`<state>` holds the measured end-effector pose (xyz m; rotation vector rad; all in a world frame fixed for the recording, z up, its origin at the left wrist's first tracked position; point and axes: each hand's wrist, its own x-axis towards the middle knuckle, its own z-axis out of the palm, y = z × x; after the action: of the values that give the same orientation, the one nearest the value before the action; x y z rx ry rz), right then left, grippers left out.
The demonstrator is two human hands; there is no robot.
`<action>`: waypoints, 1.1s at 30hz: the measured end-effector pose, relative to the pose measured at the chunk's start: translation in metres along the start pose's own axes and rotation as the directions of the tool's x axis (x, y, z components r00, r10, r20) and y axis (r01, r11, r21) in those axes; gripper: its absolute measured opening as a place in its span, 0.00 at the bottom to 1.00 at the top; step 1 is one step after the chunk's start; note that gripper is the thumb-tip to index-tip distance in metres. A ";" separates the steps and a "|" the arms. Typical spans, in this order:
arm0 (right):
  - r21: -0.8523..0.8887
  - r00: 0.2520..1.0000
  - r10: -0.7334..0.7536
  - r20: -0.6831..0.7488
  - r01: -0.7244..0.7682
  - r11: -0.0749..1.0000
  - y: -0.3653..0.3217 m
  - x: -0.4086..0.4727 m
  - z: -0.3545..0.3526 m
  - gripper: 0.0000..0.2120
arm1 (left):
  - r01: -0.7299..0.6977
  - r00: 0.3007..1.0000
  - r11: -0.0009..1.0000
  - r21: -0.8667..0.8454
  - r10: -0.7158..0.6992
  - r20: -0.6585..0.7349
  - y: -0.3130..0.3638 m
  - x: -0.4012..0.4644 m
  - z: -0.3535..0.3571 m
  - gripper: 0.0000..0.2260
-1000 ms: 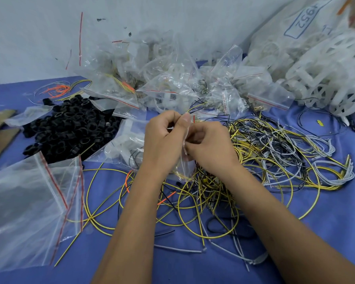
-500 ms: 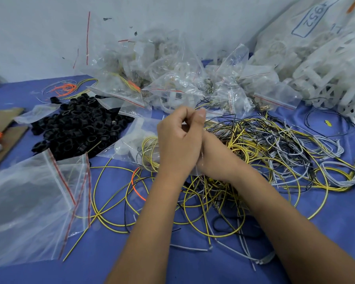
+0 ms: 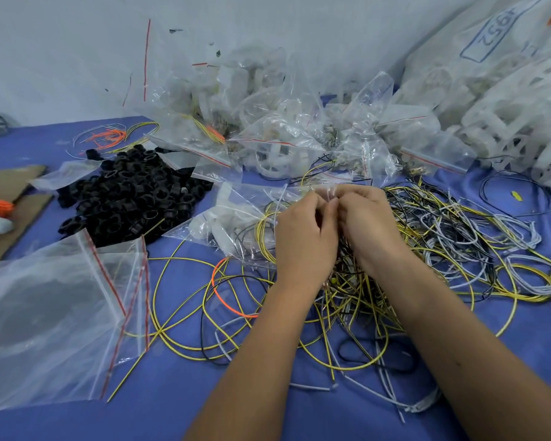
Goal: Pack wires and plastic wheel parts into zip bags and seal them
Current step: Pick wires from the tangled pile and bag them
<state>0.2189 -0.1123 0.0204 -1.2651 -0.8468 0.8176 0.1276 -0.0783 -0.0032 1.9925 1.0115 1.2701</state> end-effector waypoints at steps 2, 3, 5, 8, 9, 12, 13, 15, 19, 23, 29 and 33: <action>-0.071 0.998 0.011 -0.058 -0.015 0.997 0.000 0.002 0.000 0.19 | 0.007 1.000 1.000 -0.003 -0.007 0.024 0.000 0.000 0.000 0.13; -0.178 0.997 -0.019 -0.079 0.004 0.984 0.000 0.003 0.000 0.15 | 0.006 1.000 1.000 -0.003 -0.006 0.028 -0.001 -0.001 0.000 0.12; -0.479 0.986 -0.161 -0.046 0.120 0.870 0.003 0.005 -0.001 0.12 | 0.010 0.999 1.000 0.007 -0.011 0.051 -0.004 -0.001 0.000 0.09; -0.681 0.935 -0.354 -0.030 0.241 0.692 0.001 -0.002 0.002 0.09 | 0.023 0.994 0.998 0.055 -0.029 0.106 -0.006 -0.001 0.000 0.07; -0.696 0.924 -0.381 -0.033 0.252 0.672 0.000 -0.003 0.002 0.08 | 0.027 0.993 0.997 0.071 -0.035 0.112 -0.006 -0.001 -0.001 0.06; -0.719 0.921 -0.387 -0.045 0.239 0.653 0.000 -0.001 0.003 0.05 | 0.018 0.992 0.993 0.119 -0.032 0.119 -0.005 -0.002 -0.004 0.06; -0.723 0.920 -0.389 -0.053 0.233 0.650 -0.001 -0.001 0.000 0.04 | 0.008 0.992 0.992 0.129 -0.024 0.122 -0.004 -0.002 -0.004 0.06; -0.734 0.912 -0.406 -0.061 0.234 0.637 -0.005 -0.001 -0.008 0.04 | -0.011 0.993 0.989 0.147 -0.007 0.120 0.000 -0.002 -0.002 0.07; -0.749 0.876 -0.475 -0.088 0.256 0.611 -0.021 -0.006 -0.033 0.04 | -0.073 0.996 0.980 0.184 0.061 0.067 0.021 -0.001 0.004 0.09; -0.803 0.855 -0.492 -0.163 0.175 0.569 -0.034 -0.016 -0.081 0.05 | -0.179 0.976 0.974 0.135 0.159 0.148 0.050 -0.003 0.024 0.09; -0.884 0.840 -0.418 -0.346 -0.142 0.445 -0.044 -0.043 -0.160 0.05 | -0.326 0.897 0.943 0.058 0.290 0.335 0.093 -0.017 0.074 0.08; -0.934 0.952 0.007 -0.306 -0.301 0.192 -0.056 -0.061 -0.200 0.08 | -0.449 0.760 0.893 0.034 0.362 0.539 0.108 -0.030 0.105 0.03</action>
<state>0.3705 -0.2639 0.0500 -2.6157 -1.0835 0.1177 0.2477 -0.1696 0.0255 2.5904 0.4293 0.7634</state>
